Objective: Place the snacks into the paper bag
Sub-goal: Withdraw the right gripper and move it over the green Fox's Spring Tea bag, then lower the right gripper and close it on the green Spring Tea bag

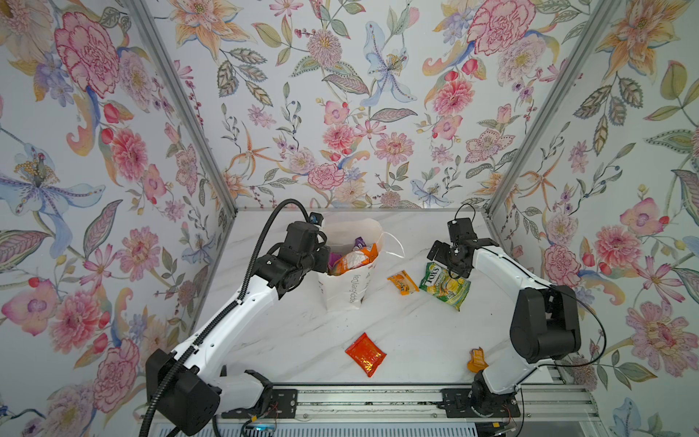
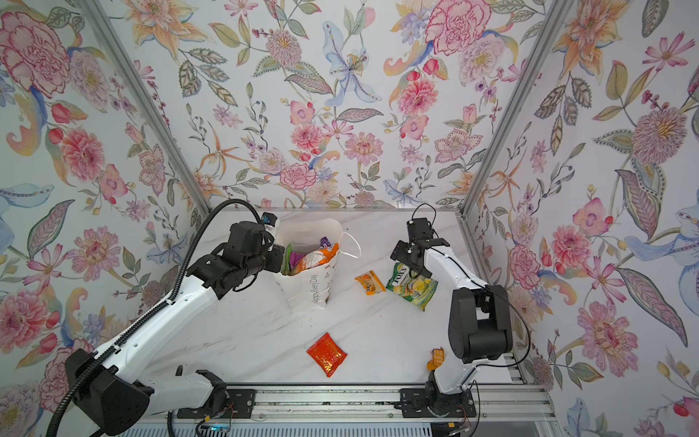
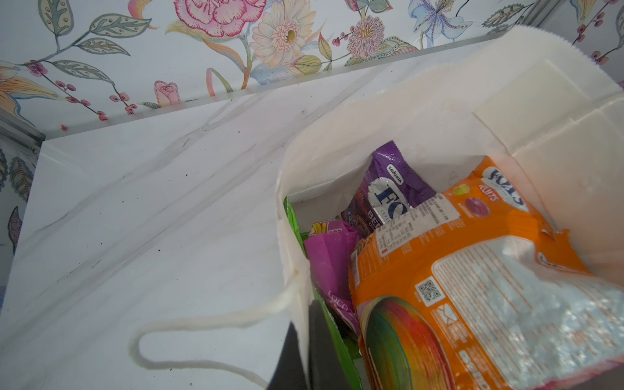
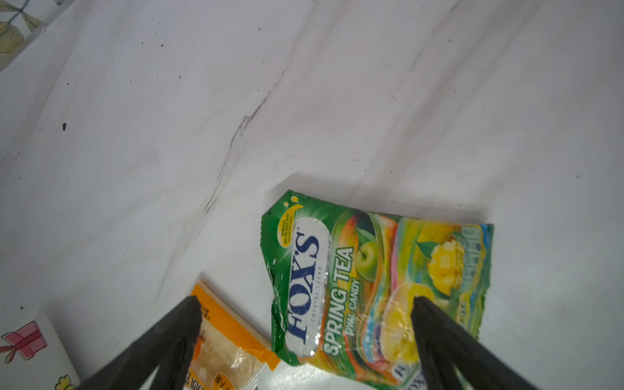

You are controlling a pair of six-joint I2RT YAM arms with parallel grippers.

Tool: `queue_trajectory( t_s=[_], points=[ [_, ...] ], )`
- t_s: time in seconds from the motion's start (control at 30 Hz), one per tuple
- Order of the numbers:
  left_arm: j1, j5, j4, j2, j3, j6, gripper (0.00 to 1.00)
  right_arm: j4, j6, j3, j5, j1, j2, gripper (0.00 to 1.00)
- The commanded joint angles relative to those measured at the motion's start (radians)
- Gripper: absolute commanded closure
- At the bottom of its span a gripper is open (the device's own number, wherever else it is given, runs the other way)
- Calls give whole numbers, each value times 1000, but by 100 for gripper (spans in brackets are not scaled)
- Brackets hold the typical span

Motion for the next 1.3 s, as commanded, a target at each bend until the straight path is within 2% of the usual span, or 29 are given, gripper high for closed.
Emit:
queue_trajectory(
  t_s=[0.0, 0.23, 0.67, 1.1, 1.27],
  points=[
    [-6, -60, 72, -24, -9, 20, 100, -54, -40, 80, 13, 38, 74, 1],
    [-7, -65, 72, -23, -8, 20, 100, -145, -85, 196, -23, 53, 226, 1],
    [-5, -64, 70, -17, -7, 19, 100, -145, -96, 38, -48, 101, 209, 1],
    [-5, -66, 72, -20, -9, 19, 100, -145, -44, -201, -86, 270, -42, 1],
    [-5, -61, 73, -17, -6, 19, 100, -159, -74, -268, -71, 273, -189, 0]
  ],
)
